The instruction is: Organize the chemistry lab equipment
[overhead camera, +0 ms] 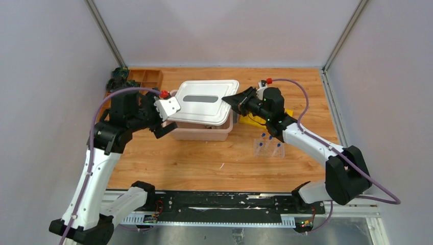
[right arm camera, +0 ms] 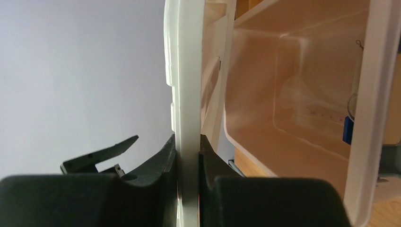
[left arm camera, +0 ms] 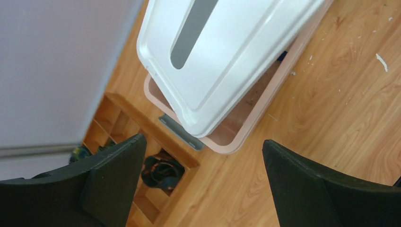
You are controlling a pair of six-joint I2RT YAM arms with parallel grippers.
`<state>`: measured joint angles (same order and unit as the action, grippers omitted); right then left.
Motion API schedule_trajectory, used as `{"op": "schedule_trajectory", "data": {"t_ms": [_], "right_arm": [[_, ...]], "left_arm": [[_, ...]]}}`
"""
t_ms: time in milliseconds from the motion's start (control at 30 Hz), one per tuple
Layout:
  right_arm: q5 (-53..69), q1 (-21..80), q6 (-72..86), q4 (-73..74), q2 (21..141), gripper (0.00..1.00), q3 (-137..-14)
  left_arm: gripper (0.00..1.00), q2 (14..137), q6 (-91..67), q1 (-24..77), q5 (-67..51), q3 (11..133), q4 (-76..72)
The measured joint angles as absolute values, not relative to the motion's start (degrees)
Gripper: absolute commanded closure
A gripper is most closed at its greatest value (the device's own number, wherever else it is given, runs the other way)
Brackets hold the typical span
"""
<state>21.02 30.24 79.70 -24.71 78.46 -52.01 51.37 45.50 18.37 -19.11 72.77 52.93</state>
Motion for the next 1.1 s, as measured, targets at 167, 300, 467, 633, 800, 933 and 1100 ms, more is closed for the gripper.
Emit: {"op": "schedule_trajectory", "data": {"t_ms": [167, 300, 467, 633, 800, 933, 1100], "right_arm": [[21.91, 30.22, 80.20, -27.92, 79.61, 0.99, -49.93], [22.96, 30.22, 81.32, -31.31, 81.56, 0.98, -48.99], [24.23, 30.20, 82.13, -34.35, 83.53, 0.94, -47.42], [25.56, 29.71, 81.34, -34.15, 83.59, 0.85, -47.20], [26.72, 28.86, 79.46, -31.64, 84.05, 0.75, -47.29], [27.29, 28.64, 77.28, -27.68, 85.14, 0.65, -48.03], [27.81, 28.58, 72.79, -18.87, 87.07, 0.56, -50.43]], "left_arm": [[0.08, 58.02, 40.45, 11.05, -20.60, 74.70, 52.90], [0.11, 62.54, 37.45, 7.25, -20.71, 74.65, 52.42], [0.13, 63.64, 35.90, 6.61, -18.81, 72.77, 48.88], [0.18, 64.34, 35.07, 5.54, -16.62, 69.45, 43.53], [0.21, 66.00, 33.76, 4.93, -15.81, 67.05, 38.50], [0.22, 69.14, 32.56, 4.82, -15.88, 66.78, 35.70], [0.25, 73.23, 31.62, 4.23, -15.59, 66.76, 33.98]]}}
